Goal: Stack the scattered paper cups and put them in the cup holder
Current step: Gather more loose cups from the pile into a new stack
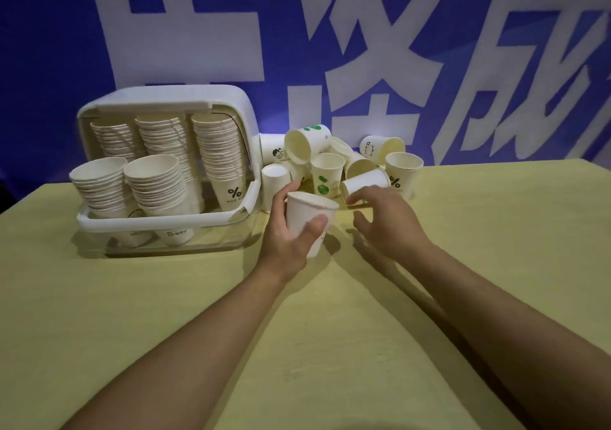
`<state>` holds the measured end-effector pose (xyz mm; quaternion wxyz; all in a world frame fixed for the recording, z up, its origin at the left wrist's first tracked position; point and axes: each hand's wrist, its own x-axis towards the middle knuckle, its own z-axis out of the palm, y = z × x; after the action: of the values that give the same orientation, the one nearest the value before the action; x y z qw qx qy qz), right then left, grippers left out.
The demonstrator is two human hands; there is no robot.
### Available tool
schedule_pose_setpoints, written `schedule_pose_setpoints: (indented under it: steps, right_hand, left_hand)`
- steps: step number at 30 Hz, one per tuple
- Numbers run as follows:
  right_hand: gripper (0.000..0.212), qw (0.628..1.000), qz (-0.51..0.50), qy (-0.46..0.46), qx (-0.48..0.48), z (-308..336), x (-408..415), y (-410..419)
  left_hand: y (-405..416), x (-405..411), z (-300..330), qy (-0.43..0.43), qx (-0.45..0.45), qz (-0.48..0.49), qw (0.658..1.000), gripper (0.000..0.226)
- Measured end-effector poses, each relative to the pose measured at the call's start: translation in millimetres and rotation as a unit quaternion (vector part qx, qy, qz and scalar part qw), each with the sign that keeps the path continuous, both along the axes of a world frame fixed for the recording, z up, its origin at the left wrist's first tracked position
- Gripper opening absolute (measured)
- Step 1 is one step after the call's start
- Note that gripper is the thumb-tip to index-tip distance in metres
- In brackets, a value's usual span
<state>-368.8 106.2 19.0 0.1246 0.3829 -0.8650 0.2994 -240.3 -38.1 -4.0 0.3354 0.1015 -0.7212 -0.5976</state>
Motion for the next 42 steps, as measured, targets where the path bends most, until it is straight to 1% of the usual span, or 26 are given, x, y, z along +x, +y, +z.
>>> schedule_pose_setpoints:
  steps: [2,3,7,10,12,13,14,15,17,18,19,21,23,24,25,27,30,31,33,35,38,39,40,41,42]
  right_hand:
    - [0.034,0.989,0.008,0.081,0.124,8.9,-22.4,-13.5]
    - [0.04,0.98,0.006,0.104,0.172,13.8,-32.3,-20.0]
    - [0.061,0.943,0.007,0.136,0.305,28.1,-62.0,-39.2]
    - [0.066,0.912,0.009,0.18,0.368,32.4,-74.9,-46.1]
    - [0.069,0.909,0.016,0.192,0.369,34.4,-77.7,-45.7]
    - [0.072,0.914,0.019,0.192,0.357,36.0,-76.4,-44.4]
    - [0.074,0.926,0.019,0.186,0.327,37.9,-73.0,-42.7]
    - [0.075,0.947,0.019,0.165,0.276,40.1,-67.3,-40.4]
    - [0.074,0.991,0.026,0.065,0.111,43.4,-52.6,-31.4]
    - [0.075,0.999,0.039,0.007,0.016,44.2,-43.0,-25.4]
    - [0.075,0.995,0.055,-0.04,-0.072,44.6,-32.2,-18.9]
    - [0.072,0.968,0.089,-0.096,-0.215,40.8,-9.1,-6.5]
    - [0.065,0.931,0.116,-0.137,-0.319,33.2,10.7,2.6]
    - [0.062,0.914,0.125,-0.158,-0.352,28.2,17.2,4.8]
    - [0.06,0.904,0.129,-0.178,-0.367,23.5,22.5,5.8]
    - [0.053,0.896,0.131,-0.207,-0.371,16.1,27.3,5.3]
    - [0.031,0.88,0.121,-0.255,-0.383,8.0,34.1,2.0]
    - [0.028,0.869,0.119,-0.276,-0.394,6.1,36.7,1.0]
    - [0.033,0.856,0.116,-0.299,-0.406,3.4,40.8,-1.0]
    - [0.039,0.864,0.109,-0.29,-0.396,4.7,43.8,-2.0]
    - [0.079,0.885,0.133,-0.275,-0.353,4.7,46.7,0.4]
    - [0.087,0.889,0.146,-0.274,-0.337,3.4,48.0,0.5]
    - [0.091,0.893,0.156,-0.272,-0.322,2.5,48.8,-0.3]
    - [0.089,0.897,0.16,-0.27,-0.311,3.0,49.9,-0.8]
    - [0.084,0.9,0.159,-0.267,-0.306,3.8,50.6,-1.5]
  left_hand:
    - [-4.3,-1.3,-2.8,0.012,0.016,-0.01,1.0,0.069]
    - [-7.1,-2.3,-4.1,0.017,0.023,-0.015,0.999,0.071]
    - [-17.9,-7.0,-7.8,0.047,0.103,-0.005,0.994,0.07]
    - [-19.7,-7.0,-9.4,0.052,0.109,-0.009,0.993,0.072]
    - [-18.0,-5.2,-8.4,0.052,0.099,-0.026,0.993,0.073]
    - [-16.9,-3.7,-7.4,0.052,0.095,-0.033,0.994,0.073]
    - [-15.4,-1.9,-5.8,0.052,0.092,-0.042,0.994,0.074]
    - [-14.4,0.0,-4.5,0.052,0.09,-0.051,0.993,0.073]
    - [-12.1,3.1,-3.0,0.054,0.083,-0.079,0.992,0.071]
    - [-11.5,4.3,-3.2,0.049,0.074,-0.095,0.991,0.069]
    - [-10.7,4.9,-3.7,0.04,0.064,-0.11,0.991,0.068]
    - [-9.8,5.5,-5.6,0.024,0.046,-0.133,0.99,0.069]
    - [-10.1,4.7,-8.2,0.009,0.031,-0.144,0.989,0.07]
    - [-10.2,4.3,-9.1,0.004,0.026,-0.149,0.988,0.07]
    - [-10.3,4.4,-9.6,0.0,0.022,-0.156,0.988,0.07]
    - [-10.3,4.5,-9.1,-0.007,0.009,-0.161,0.987,0.073]
    - [-9.9,4.5,-8.1,-0.009,0.001,-0.15,0.989,0.076]
    - [-9.7,4.2,-7.6,-0.006,-0.001,-0.146,0.989,0.074]
    - [-9.5,3.8,-7.3,-0.005,-0.004,-0.143,0.99,0.072]
    - [-9.5,3.3,-7.6,-0.008,-0.012,-0.143,0.99,0.073]
    - [-9.3,3.0,-10.1,-0.016,-0.024,-0.148,0.989,0.08]
    - [-9.0,3.1,-10.9,-0.018,-0.027,-0.15,0.988,0.082]
    - [-8.6,3.5,-11.2,-0.022,-0.031,-0.15,0.988,0.083]
    - [-8.4,3.8,-11.3,-0.025,-0.034,-0.147,0.988,0.083]
    - [-8.3,4.2,-11.2,-0.026,-0.035,-0.142,0.989,0.084]
